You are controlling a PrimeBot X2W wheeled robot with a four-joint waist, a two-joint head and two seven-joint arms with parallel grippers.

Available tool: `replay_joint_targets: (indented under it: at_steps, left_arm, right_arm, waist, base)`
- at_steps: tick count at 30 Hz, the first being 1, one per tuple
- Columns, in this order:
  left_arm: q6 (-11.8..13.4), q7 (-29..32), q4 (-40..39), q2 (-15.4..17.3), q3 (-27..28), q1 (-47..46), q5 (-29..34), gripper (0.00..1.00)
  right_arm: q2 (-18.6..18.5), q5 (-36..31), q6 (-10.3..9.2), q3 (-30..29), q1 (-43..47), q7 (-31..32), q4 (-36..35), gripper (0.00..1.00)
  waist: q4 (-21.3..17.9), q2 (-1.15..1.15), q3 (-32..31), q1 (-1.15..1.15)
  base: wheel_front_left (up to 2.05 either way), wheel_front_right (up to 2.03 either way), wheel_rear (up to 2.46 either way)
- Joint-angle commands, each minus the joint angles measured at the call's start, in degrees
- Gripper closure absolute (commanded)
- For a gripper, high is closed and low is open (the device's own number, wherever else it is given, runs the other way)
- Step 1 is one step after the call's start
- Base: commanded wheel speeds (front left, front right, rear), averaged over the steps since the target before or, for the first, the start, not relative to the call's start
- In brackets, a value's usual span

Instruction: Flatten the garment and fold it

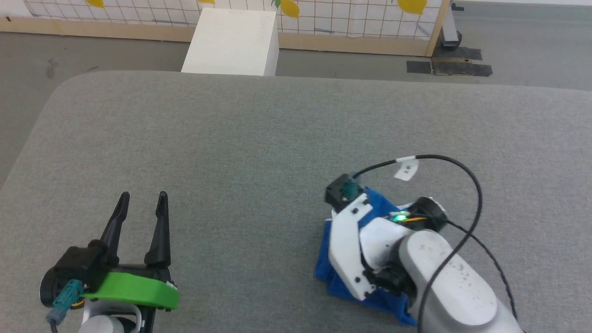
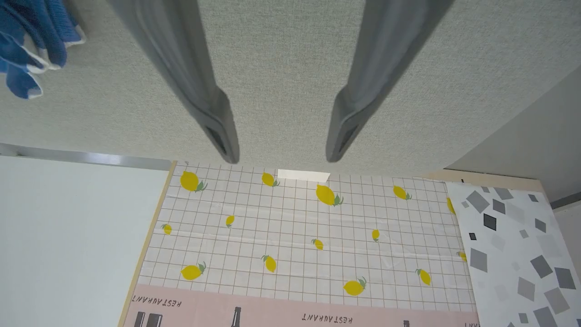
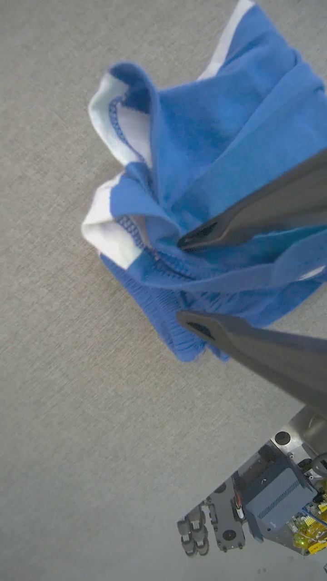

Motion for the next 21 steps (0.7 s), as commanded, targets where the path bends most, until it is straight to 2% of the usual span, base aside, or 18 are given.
replay_joint_targets:
  at_steps: [1, 5, 8, 12, 17, 21]
  left_arm:
    - [-0.39, -0.26, 0.05, 0.20, 0.20, 0.59, -0.18, 0.00]
    - [-0.39, -0.26, -0.23, 0.17, 0.39, 0.72, -0.01, 0.00]
    - [-0.39, -0.26, -0.61, 0.15, 0.60, 0.73, 0.23, 0.00]
    - [-0.39, -0.26, -1.42, -0.02, 1.12, 0.74, 1.17, 0.00]
    - [-0.39, -0.26, -2.06, -0.20, 1.41, 0.95, 2.13, 0.00]
    - [-0.39, -0.26, -2.27, -0.16, 1.04, 0.75, 2.25, 0.00]
  right_arm:
    - [0.39, 1.24, -0.09, 1.37, -1.46, -1.00, -0.21, 0.00]
    - [0.50, 5.18, -0.09, 4.50, -3.04, -3.48, -2.55, 0.00]
    - [0.51, 6.29, -0.09, 4.16, -3.58, -5.53, -4.82, 0.00]
    - [0.42, 3.08, -0.09, -2.77, -1.62, -9.14, -8.22, 0.00]
    - [-0.89, -7.68, -0.09, -16.42, 6.94, -10.44, -11.82, 0.00]
    - [-1.34, -12.11, -0.09, -21.22, 13.21, -9.78, -12.41, 0.00]
  waist:
    - [-0.73, 0.00, -0.08, 0.00]
    - [-2.51, 0.00, -0.28, 0.00]
    - [-3.97, 0.00, -0.62, 0.00]
    - [-5.57, 0.00, -1.12, 0.00]
    - [-6.74, 0.00, -1.10, 0.00]
    - [-6.42, 0.00, -0.45, 0.00]
  base:
    - [0.00, 0.00, 0.00]
    - [0.00, 0.00, 0.00]
    - [0.00, 0.00, 0.00]
    - [0.00, 0.00, 0.00]
    - [0.00, 0.00, 0.00]
    - [0.00, 0.00, 0.00]
